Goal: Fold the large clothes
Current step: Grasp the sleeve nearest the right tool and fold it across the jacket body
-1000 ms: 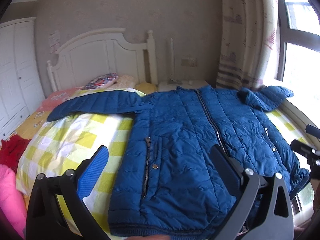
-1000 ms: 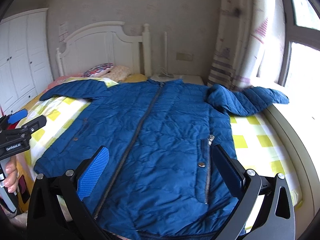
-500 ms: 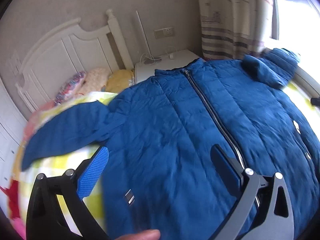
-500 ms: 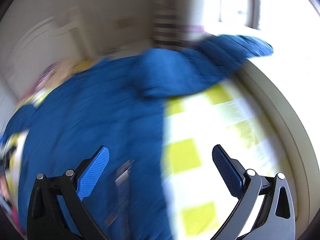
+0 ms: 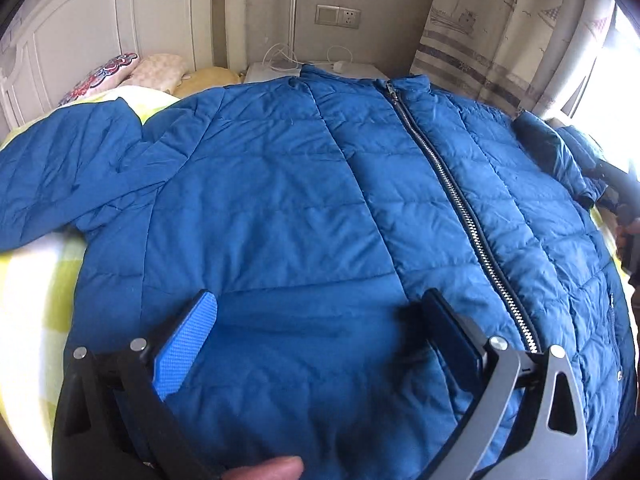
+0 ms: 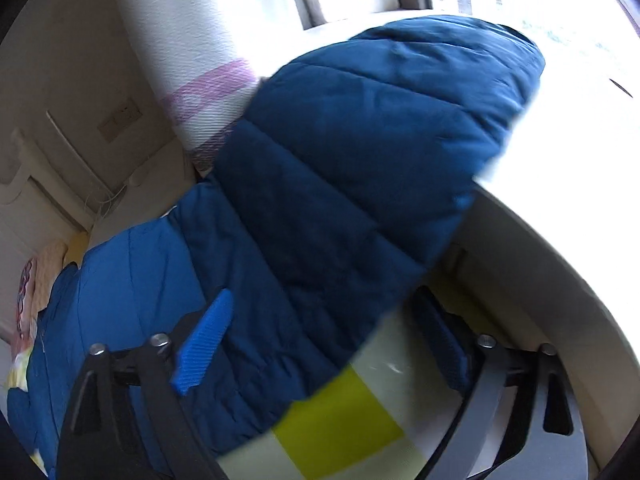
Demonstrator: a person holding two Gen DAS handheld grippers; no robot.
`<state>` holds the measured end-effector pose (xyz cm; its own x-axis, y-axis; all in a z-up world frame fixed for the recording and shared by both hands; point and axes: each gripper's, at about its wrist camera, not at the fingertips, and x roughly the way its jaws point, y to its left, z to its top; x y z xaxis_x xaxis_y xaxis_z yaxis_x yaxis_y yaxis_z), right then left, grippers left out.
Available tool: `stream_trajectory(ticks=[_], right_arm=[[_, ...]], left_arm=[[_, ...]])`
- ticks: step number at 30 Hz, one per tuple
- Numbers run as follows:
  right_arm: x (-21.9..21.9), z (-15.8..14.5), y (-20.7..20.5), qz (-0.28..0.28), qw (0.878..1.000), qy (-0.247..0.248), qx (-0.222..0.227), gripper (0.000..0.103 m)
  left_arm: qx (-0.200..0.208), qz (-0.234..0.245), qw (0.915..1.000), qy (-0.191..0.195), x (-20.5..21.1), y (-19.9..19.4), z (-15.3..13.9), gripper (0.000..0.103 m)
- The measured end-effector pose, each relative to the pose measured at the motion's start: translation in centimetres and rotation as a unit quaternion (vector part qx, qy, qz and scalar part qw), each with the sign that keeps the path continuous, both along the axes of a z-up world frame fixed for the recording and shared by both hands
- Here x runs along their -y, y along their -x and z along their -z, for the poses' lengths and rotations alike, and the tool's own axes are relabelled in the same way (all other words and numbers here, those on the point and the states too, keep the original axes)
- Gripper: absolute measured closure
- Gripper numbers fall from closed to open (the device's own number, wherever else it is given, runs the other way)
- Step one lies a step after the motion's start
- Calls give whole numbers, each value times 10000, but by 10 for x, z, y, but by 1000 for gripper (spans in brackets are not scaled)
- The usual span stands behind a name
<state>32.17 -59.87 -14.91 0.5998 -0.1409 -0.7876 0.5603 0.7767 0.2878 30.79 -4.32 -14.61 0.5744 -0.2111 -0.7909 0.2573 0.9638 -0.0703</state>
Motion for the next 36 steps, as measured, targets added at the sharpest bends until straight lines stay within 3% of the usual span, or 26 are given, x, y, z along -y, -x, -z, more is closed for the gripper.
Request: stream_trajectory(ticks=[2,5,10,12,15,18,20,21,22,23,24,26,29,32,33,34,36], right_arm=[[-11,-7,-3,-194,9997,106,141,52],[-41,-39,3,-471,9934,878,575,68],[-130,-106,19,-1429,9642,1840,1267,72],[-182,-123,19,-2153,9410,2204,1399,72],[-265,-124,28,-3371,8948,2554,1429,72],[-326,-92,35,-4259,8581,2690,997,72],[-349,-57,35,-4666,8402,2719,480,71],[-353,-32,30,-4900,8332,2561,30,65],[-350,-17,31,-4911,8333,2536,-54,62],[-346,-18,27,-4849,8378,2504,169,48],[-337,-19,25,-4767,8445,2439,63,35],[-322,-29,28,-4759,8534,2122,-132,22],[-301,-64,51,-4619,8711,1656,192,23],[-259,-91,52,-3765,9161,1252,582,23],[-233,-92,48,-3334,9361,930,631,23],[-189,-85,44,-2689,9606,286,643,23],[-136,-61,33,-1769,9790,-888,477,23]], left_arm=[[-2,2,10000,-62,2,-1,-1,2],[-3,3,10000,-81,2,-2,-1,2],[5,3,10000,-84,1,1,-1,2],[2,3,10000,-71,2,0,-1,2],[2,8,10000,-18,0,1,-1,2],[3,9,10000,58,-2,1,-2,2],[5,12,9999,118,-4,2,-2,2],[6,11,9999,137,-5,2,-2,2],[6,12,9999,166,-5,2,-2,2],[5,11,9998,185,-6,2,-2,2],[8,13,9998,204,-6,3,-2,2],[9,14,9998,221,-7,3,-2,2],[7,15,9998,213,-7,3,-2,2],[7,16,10000,77,-4,4,-1,2],[5,15,10000,-1,-2,3,0,2],[7,14,9999,-120,1,3,0,2],[7,11,9996,-280,5,3,1,2]])
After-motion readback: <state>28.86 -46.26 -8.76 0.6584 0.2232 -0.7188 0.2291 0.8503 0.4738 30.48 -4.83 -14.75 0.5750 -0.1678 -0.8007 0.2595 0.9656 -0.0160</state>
